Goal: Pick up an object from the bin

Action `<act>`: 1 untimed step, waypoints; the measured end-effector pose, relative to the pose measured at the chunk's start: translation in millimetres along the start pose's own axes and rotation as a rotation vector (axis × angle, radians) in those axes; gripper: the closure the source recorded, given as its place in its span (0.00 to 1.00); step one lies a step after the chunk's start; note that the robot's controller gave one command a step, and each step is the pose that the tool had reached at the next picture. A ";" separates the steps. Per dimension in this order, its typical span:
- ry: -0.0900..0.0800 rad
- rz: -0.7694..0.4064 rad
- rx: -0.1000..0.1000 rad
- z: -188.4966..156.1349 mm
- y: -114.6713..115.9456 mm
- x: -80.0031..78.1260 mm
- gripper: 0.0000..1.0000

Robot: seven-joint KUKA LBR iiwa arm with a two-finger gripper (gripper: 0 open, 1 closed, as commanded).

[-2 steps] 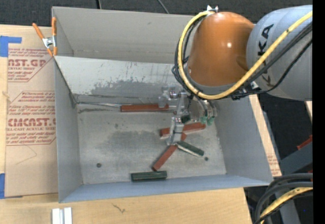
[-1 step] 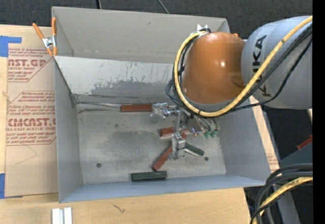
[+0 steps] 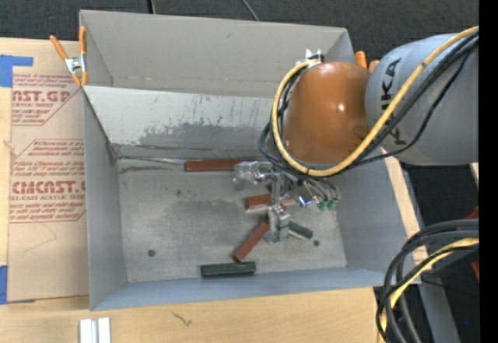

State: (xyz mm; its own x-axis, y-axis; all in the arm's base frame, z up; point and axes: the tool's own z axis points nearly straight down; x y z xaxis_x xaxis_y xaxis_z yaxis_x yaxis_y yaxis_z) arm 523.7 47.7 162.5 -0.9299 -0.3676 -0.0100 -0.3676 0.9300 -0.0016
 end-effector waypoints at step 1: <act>0.004 -0.034 -0.001 67.9 -24.3 14.0 0.00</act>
Offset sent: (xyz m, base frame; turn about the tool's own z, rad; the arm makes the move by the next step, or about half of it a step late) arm 0.0090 -0.0510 -0.0904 -0.0305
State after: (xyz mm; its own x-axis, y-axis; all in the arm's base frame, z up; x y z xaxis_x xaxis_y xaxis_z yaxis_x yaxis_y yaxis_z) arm 520.3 20.1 94.5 -0.9168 -0.3994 -0.0055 -0.3994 0.9168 -0.0004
